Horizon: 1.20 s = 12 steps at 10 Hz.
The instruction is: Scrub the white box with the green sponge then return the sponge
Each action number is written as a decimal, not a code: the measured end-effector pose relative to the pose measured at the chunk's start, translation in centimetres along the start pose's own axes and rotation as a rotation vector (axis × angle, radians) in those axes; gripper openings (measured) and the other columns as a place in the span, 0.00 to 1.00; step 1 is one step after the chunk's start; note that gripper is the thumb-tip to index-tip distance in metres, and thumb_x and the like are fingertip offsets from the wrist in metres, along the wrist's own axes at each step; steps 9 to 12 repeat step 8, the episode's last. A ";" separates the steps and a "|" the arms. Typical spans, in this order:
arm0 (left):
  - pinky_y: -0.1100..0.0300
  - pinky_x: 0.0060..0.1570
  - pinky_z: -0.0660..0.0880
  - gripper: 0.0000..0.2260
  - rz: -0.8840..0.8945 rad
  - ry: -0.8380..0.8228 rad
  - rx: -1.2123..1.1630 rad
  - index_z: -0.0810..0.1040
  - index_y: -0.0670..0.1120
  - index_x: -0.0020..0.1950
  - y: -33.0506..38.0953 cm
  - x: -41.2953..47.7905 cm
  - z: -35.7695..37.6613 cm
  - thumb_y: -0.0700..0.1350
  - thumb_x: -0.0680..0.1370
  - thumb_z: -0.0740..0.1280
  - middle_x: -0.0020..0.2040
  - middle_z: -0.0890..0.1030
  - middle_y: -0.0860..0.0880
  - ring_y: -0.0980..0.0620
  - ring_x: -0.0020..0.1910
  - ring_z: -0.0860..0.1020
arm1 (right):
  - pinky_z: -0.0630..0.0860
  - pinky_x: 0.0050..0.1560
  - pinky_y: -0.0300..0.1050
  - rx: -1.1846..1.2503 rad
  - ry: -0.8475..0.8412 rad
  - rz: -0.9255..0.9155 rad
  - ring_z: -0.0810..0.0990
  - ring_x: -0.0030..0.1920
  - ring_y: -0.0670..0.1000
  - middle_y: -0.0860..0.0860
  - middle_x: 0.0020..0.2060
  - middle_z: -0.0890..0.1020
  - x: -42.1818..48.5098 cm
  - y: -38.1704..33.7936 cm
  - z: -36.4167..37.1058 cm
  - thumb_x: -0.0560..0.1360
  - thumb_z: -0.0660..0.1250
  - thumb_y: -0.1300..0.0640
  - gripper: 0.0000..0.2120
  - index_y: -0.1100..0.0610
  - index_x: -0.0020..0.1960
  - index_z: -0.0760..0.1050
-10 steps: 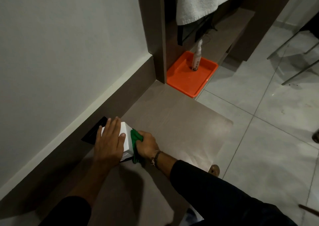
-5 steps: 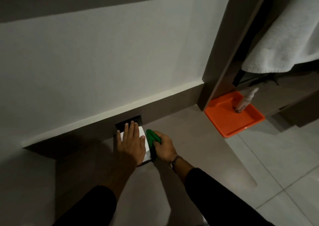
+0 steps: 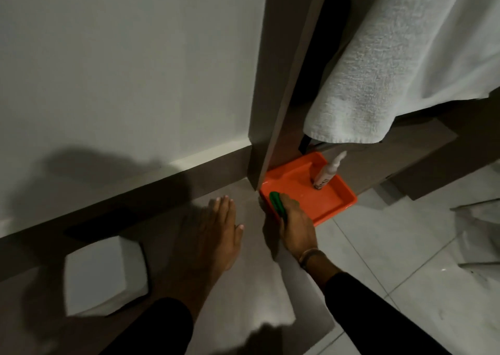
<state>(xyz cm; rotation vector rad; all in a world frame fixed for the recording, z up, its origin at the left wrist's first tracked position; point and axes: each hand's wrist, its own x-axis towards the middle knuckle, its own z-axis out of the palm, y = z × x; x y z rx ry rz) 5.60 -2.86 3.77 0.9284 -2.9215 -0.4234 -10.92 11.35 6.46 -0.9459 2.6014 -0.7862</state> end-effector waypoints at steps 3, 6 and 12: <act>0.37 0.82 0.61 0.32 0.041 -0.011 0.177 0.63 0.43 0.85 1.4 4.3 9.2 0.58 0.84 0.55 0.84 0.68 0.40 0.38 0.83 0.68 | 0.61 0.74 0.59 -0.364 -0.160 -0.067 0.66 0.73 0.64 0.61 0.72 0.71 11.1 10.4 5.1 0.81 0.55 0.61 0.23 0.60 0.75 0.65; 0.36 0.82 0.62 0.33 0.025 -0.029 0.216 0.62 0.41 0.85 1.1 4.1 9.2 0.57 0.83 0.54 0.85 0.67 0.39 0.38 0.83 0.68 | 0.52 0.77 0.61 -0.452 -0.283 -0.043 0.50 0.79 0.63 0.58 0.80 0.54 10.4 10.8 6.8 0.81 0.51 0.57 0.29 0.60 0.80 0.49; 0.32 0.81 0.63 0.30 0.000 0.052 0.203 0.54 0.46 0.88 0.4 0.8 5.2 0.58 0.87 0.49 0.88 0.60 0.42 0.39 0.86 0.63 | 0.60 0.75 0.62 -0.338 -0.151 -0.037 0.57 0.77 0.65 0.62 0.77 0.62 7.1 7.3 2.3 0.71 0.63 0.46 0.41 0.60 0.79 0.55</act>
